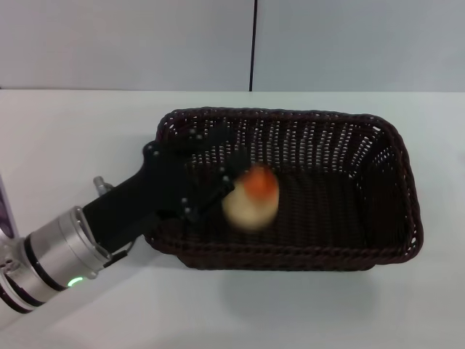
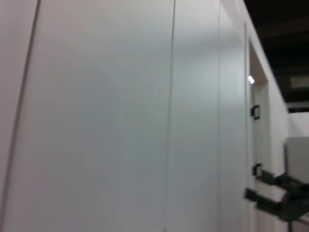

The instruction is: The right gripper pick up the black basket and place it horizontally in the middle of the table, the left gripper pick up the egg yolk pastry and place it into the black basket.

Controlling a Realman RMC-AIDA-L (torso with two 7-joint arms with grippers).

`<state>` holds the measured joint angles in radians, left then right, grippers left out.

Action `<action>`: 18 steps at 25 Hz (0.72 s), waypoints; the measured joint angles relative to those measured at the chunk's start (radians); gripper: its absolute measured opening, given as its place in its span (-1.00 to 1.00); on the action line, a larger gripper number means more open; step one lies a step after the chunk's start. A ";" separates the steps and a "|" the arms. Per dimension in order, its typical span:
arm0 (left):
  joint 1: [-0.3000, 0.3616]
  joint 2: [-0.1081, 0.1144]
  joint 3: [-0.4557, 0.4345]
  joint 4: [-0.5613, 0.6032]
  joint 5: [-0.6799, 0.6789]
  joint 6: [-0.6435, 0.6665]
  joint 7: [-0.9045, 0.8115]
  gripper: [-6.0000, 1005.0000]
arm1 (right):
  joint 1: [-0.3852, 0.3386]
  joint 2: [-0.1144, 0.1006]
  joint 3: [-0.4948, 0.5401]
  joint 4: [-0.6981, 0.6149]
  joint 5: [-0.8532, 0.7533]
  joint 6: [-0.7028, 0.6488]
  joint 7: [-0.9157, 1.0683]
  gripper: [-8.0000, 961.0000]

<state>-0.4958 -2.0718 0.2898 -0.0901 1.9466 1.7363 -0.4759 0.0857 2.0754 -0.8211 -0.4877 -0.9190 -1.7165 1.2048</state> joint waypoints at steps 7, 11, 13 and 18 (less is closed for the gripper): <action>0.092 0.006 -0.141 0.044 -0.008 -0.046 0.011 -0.16 | 0.003 0.000 0.048 0.084 0.008 -0.021 -0.140 0.56; 0.239 0.007 -0.443 0.050 -0.009 -0.052 0.090 0.18 | 0.037 0.002 0.185 0.240 0.009 -0.048 -0.309 0.56; 0.263 0.006 -0.497 0.046 -0.010 -0.053 0.105 0.37 | 0.046 0.002 0.217 0.278 0.009 -0.052 -0.344 0.56; 0.322 0.004 -0.602 0.031 -0.009 -0.054 0.163 0.68 | 0.088 0.006 0.306 0.404 0.011 -0.070 -0.485 0.56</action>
<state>-0.1734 -2.0679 -0.3119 -0.0594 1.9372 1.6819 -0.3125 0.1738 2.0810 -0.5152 -0.0841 -0.9083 -1.7862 0.7196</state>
